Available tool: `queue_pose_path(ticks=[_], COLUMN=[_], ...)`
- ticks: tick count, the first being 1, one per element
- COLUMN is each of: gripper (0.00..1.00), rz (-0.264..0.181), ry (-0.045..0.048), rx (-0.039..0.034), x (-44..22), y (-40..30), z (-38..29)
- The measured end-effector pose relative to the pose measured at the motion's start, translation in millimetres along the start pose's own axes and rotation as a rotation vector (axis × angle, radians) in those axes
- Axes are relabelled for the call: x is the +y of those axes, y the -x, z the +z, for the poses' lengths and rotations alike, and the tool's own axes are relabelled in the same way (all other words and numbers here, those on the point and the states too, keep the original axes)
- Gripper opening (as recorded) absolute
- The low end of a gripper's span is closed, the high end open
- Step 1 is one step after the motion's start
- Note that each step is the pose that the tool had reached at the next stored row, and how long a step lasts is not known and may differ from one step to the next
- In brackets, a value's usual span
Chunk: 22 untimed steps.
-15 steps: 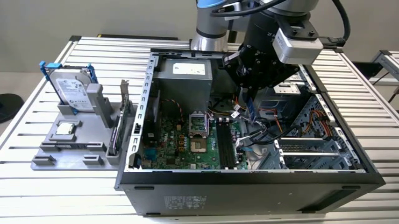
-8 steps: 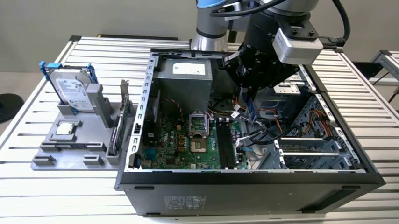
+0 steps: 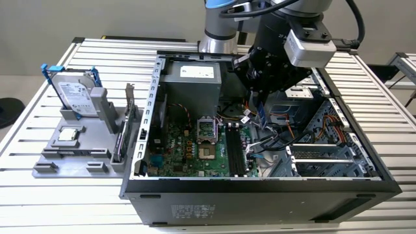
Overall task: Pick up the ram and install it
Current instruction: 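Insert the ram into the slot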
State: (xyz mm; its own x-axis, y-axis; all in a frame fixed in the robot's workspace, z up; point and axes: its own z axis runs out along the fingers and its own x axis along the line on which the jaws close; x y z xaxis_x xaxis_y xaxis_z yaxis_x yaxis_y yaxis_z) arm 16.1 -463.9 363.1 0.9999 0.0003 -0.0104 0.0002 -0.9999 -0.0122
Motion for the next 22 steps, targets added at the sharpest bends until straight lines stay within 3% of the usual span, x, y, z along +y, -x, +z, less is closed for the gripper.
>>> queue_pose_path(ticks=[6, 9, 22], gripper=[0.0, 0.0, 0.0], rz=[0.0, 0.0, 0.0], ry=[0.012, 0.0228, 0.0239], rx=[0.0, -0.0001, 0.0], x=[0.0, 0.0, -2.9], y=[0.0, 0.0, -0.1], z=[3.0, 4.4, 13.9])
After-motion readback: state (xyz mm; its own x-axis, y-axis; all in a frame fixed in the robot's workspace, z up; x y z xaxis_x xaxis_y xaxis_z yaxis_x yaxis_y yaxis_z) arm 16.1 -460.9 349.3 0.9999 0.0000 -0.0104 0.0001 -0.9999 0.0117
